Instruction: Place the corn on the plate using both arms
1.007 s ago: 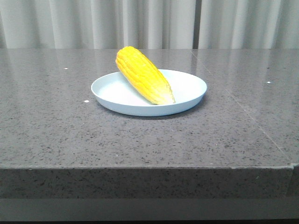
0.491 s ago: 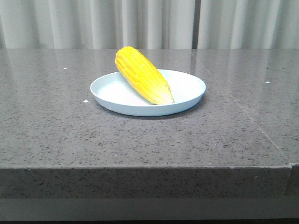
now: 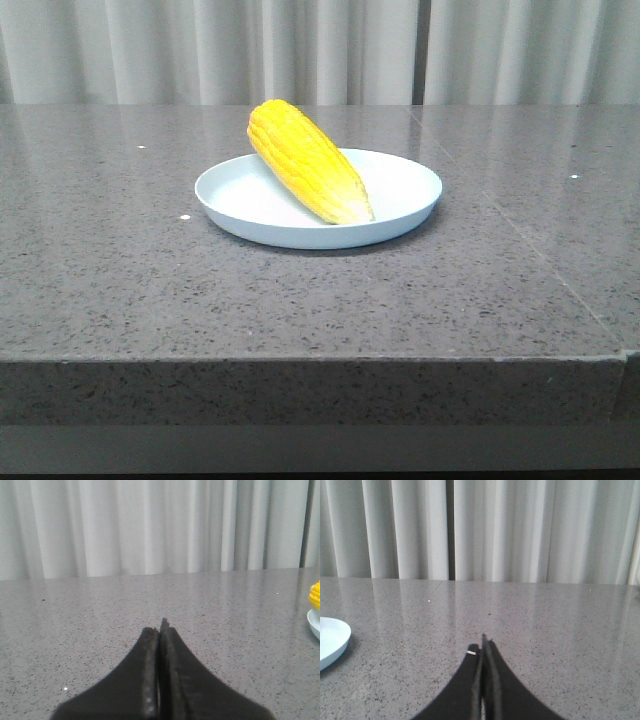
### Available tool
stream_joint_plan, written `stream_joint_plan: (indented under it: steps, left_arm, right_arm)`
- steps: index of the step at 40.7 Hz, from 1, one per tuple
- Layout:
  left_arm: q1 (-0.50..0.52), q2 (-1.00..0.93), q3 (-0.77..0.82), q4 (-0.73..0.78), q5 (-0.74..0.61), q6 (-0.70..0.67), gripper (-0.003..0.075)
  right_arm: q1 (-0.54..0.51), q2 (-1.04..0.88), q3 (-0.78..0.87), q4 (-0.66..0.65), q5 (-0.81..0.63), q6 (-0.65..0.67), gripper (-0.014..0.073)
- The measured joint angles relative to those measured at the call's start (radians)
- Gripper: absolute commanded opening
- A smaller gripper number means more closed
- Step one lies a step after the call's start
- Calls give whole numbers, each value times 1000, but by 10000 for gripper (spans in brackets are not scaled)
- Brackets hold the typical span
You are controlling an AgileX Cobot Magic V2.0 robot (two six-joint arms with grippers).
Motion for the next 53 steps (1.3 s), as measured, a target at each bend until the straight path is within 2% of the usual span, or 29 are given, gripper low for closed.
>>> stream_joint_plan:
  steps: [18, 53]
  left_arm:
    - [0, 0, 0, 0, 0, 0, -20]
    - [0, 0, 0, -1, -5, 0, -20]
  right_arm:
    - [0, 0, 0, 50, 10, -6, -67]
    - [1, 0, 0, 64, 38, -52, -67]
